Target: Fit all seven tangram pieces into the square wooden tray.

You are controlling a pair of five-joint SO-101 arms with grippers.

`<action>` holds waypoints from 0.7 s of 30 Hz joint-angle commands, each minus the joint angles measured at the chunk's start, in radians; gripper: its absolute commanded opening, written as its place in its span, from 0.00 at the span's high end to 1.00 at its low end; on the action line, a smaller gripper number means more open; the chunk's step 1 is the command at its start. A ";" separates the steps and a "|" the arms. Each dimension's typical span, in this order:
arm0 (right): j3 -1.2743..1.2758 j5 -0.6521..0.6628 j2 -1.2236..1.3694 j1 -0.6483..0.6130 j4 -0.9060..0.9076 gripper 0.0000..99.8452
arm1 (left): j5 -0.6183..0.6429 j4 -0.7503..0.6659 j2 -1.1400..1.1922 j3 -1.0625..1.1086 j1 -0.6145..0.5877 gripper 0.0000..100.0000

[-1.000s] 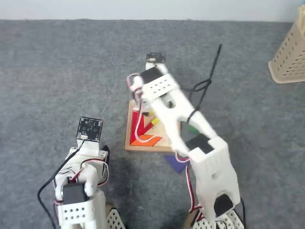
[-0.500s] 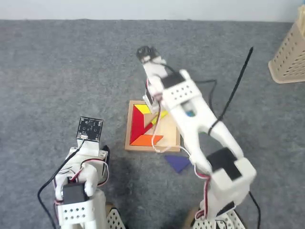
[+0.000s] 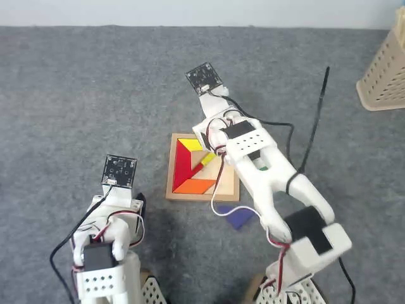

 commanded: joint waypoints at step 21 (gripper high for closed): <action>0.058 0.023 0.030 -0.087 0.048 0.99 | -0.005 0.005 -0.006 -0.012 0.002 0.83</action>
